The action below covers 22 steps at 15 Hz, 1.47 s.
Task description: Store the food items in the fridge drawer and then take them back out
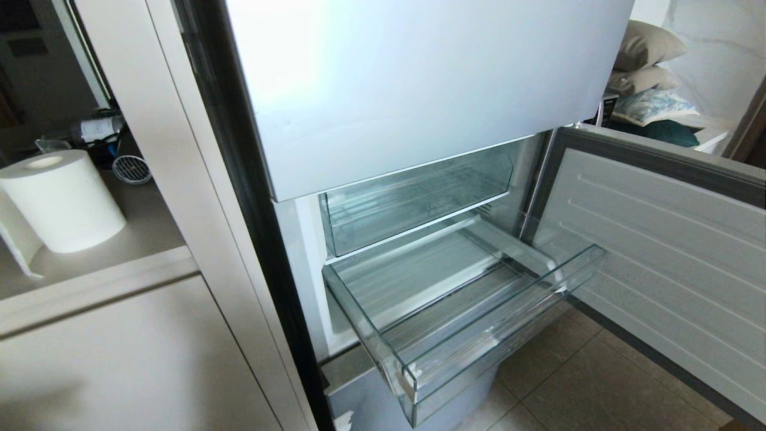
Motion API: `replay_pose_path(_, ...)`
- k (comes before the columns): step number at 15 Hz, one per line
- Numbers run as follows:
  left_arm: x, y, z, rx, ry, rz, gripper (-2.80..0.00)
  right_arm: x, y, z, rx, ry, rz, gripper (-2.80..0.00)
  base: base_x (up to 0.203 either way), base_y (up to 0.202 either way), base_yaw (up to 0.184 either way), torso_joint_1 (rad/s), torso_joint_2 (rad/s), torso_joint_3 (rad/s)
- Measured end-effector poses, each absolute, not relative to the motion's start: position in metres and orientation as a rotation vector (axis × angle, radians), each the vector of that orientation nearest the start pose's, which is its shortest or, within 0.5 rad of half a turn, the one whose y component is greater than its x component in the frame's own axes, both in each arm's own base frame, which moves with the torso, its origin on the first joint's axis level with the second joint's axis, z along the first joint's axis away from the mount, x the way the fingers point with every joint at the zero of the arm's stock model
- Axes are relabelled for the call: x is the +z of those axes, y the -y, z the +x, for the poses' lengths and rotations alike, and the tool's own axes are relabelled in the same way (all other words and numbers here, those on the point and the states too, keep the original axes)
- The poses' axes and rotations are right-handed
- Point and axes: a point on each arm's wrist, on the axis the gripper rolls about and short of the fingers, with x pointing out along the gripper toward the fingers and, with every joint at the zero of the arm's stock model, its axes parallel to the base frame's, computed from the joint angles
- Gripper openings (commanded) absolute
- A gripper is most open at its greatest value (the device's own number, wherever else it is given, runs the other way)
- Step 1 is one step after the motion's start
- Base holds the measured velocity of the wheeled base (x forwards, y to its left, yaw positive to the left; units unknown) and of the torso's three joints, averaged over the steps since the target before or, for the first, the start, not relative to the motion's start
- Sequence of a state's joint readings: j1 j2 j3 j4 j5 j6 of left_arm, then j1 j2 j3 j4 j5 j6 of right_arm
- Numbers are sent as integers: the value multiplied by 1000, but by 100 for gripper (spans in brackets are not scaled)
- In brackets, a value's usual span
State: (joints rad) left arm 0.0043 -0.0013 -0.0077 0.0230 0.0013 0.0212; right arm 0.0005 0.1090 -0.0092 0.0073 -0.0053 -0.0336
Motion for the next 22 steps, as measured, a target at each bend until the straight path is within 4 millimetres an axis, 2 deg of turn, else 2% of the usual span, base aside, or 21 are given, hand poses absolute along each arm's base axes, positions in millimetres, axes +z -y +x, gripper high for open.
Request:
replay_pose_path(2, 75, 0, -23, 6, -14, 21, -280, 96, 0, -2, 13, -223, -4, -280, 0, 0, 0, 0, 0, 0)
replay_pose_path(4, 75, 0, -23, 5, -14, 21, -280, 118, -1, 20, 36, -350, 41, -280, 0, 0, 0, 0, 0, 0)
replay_pose_path(7, 75, 0, -23, 6, -14, 21, -280, 145, -9, 70, 98, -570, 99, -280, 0, 0, 0, 0, 0, 0)
replay_pose_path(10, 75, 0, -23, 6, -14, 21, -280, 157, -27, 124, 197, -779, 126, -280, 0, 0, 0, 0, 0, 0)
replay_pose_path(13, 75, 0, -23, 5, -14, 21, -280, 157, -47, 173, 283, -958, 138, -280, 0, 0, 0, 0, 0, 0)
replay_pose_path(15, 75, 0, -23, 5, -14, 21, -280, 152, -57, 201, 297, -1014, 141, -280, 0, 0, 0, 0, 0, 0)
replay_pose_path(22, 75, 0, -23, 6, -14, 21, -280, 134, -84, 294, 327, -926, 108, -280, 0, 0, 0, 0, 0, 0)
